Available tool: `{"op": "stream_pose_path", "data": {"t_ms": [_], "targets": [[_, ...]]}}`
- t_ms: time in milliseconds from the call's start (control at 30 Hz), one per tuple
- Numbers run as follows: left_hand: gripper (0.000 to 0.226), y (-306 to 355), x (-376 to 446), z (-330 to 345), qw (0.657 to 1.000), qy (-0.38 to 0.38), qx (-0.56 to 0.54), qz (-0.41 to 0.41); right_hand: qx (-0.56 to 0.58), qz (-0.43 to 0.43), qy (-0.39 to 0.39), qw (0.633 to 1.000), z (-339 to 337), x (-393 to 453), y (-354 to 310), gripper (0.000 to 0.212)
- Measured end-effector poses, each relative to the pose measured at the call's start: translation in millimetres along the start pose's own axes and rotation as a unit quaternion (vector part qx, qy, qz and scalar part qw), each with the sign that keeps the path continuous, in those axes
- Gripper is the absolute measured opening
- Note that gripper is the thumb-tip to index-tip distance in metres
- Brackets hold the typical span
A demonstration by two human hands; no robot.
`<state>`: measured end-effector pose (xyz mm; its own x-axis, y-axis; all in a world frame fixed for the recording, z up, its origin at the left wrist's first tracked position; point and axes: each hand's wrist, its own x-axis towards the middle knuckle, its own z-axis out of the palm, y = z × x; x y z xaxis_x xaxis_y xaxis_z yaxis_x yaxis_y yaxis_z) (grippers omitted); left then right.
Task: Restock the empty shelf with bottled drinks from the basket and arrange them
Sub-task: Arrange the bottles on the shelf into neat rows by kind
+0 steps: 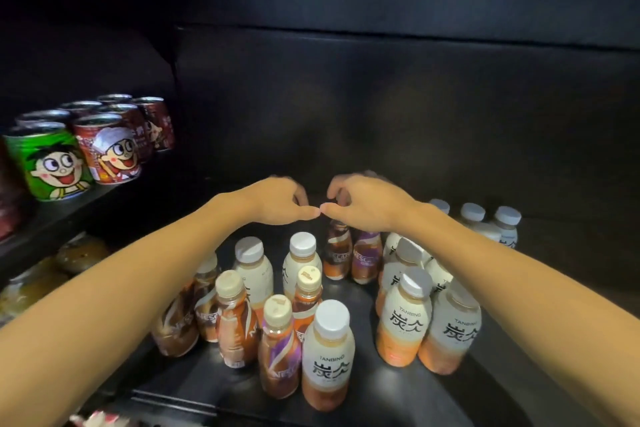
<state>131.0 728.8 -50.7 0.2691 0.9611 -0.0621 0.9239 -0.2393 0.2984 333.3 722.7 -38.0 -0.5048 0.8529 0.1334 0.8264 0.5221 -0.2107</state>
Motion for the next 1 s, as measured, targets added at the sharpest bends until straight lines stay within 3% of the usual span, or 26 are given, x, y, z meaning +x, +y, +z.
{"op": "stream_pose_path", "data": {"t_ms": [233, 467, 600, 733, 900, 1000], "targets": [[0.031, -31, -64, -11, 0.995, -0.091, 0.000, -0.035, 0.026, -0.080, -0.108, 0.991, 22, 4, -49, 0.055], [0.046, -42, -80, 7, 0.998, -0.040, 0.046, -0.026, 0.013, -0.066, -0.141, 0.988, 39, 9, -44, 0.033], [0.032, -40, -78, 14, 0.998, 0.006, 0.052, -0.030, 0.040, -0.054, -0.117, 0.991, 44, 4, -42, 0.031], [0.033, -31, -82, 10, 0.998, 0.038, 0.041, -0.023, 0.062, -0.037, -0.083, 0.994, 42, -6, -37, 0.045], [0.041, -5, -92, -20, 0.993, 0.113, 0.016, 0.005, 0.101, -0.032, 0.021, 0.994, 6, -19, -34, 0.027], [0.046, 13, -96, -39, 0.984, 0.174, 0.012, 0.024, 0.104, -0.026, 0.082, 0.991, -22, -30, -36, 0.027]]}}
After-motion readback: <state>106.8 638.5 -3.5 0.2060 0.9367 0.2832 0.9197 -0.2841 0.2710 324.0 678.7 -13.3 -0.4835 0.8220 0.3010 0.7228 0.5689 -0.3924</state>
